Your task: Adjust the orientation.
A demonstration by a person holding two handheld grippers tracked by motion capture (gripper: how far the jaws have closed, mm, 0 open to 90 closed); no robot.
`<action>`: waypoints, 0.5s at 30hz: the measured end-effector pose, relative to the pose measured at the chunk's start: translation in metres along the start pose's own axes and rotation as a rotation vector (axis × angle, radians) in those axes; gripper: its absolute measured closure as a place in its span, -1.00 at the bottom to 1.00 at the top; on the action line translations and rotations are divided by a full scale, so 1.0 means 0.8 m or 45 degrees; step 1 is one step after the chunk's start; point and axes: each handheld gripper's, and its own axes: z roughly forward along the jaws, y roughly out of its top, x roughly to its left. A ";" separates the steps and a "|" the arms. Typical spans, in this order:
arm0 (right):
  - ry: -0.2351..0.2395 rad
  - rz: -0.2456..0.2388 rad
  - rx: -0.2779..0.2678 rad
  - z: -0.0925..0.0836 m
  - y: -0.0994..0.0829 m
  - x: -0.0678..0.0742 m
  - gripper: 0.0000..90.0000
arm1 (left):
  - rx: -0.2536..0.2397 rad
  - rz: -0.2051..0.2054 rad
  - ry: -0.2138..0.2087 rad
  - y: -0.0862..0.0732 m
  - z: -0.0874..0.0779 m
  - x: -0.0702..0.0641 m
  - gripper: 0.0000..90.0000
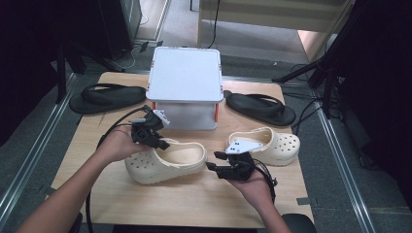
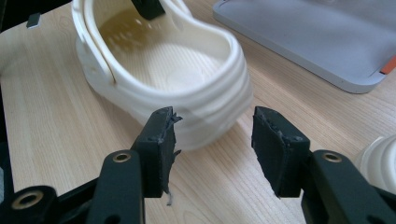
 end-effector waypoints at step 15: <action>-0.007 0.014 0.015 0.002 -0.001 -0.002 0.13 | -0.118 -0.041 -0.008 0.012 0.011 -0.003 0.31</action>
